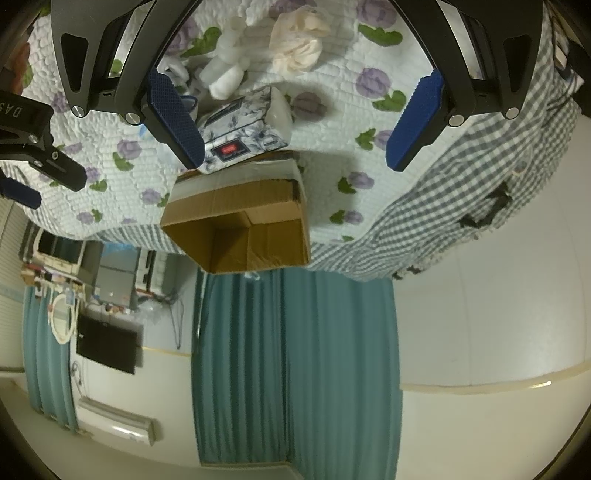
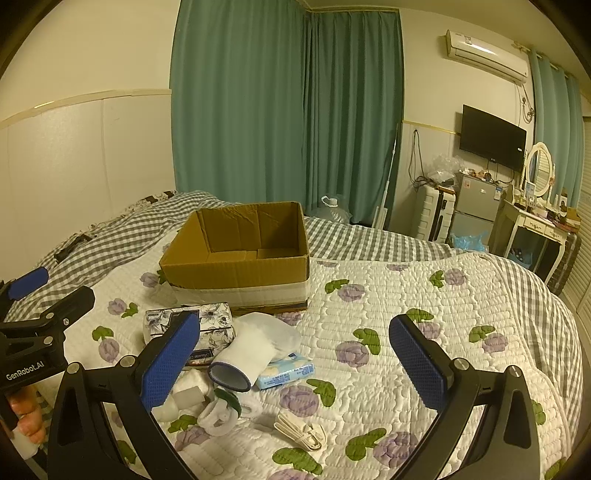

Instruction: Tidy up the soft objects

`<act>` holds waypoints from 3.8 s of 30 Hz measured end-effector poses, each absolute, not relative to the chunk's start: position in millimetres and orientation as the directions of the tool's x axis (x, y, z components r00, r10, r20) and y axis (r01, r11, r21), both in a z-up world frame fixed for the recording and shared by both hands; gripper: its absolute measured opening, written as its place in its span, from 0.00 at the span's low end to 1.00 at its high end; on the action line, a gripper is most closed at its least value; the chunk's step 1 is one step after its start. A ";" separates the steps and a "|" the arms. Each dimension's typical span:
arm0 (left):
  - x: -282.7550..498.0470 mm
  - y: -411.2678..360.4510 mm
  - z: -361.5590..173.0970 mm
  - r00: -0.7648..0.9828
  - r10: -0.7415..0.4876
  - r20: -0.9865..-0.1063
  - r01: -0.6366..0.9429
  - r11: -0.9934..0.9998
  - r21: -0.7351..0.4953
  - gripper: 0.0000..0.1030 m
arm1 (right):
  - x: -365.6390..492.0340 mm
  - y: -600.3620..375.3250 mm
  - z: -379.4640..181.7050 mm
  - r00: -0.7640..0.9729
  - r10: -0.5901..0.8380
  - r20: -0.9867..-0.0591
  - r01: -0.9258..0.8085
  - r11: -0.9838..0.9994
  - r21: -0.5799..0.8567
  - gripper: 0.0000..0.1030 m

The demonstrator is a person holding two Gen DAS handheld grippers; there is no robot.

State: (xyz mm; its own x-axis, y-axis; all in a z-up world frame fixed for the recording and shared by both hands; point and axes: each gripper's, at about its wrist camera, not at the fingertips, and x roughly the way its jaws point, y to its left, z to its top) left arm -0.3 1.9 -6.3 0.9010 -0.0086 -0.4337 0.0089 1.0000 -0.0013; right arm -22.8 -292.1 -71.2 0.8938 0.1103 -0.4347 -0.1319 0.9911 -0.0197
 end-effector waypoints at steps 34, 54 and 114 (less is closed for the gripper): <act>-2.1 -3.7 -10.5 0.897 -0.022 -0.441 0.024 1.000 0.000 0.98 | -21.6 -292.3 -74.9 0.889 0.109 -0.445 -0.134 0.991 -0.024 1.00; -19.4 15.6 29.8 0.907 -0.093 -0.410 0.062 0.994 -0.087 0.98 | -52.3 -276.2 -42.7 0.889 0.062 -0.454 -0.107 0.991 -0.074 1.00; 55.9 -0.2 5.2 0.805 -0.286 -0.520 0.322 0.946 -0.022 0.40 | 34.8 -261.9 -48.1 0.790 0.202 -0.579 -0.222 0.974 0.037 0.52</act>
State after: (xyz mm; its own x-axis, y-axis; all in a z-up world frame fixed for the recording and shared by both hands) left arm 55.9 -0.2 5.2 0.8051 -0.2863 -0.5196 0.3222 0.9464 -0.0221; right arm 34.8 -261.9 -48.1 0.7898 0.2021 -0.5791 -0.2222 0.9743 0.0370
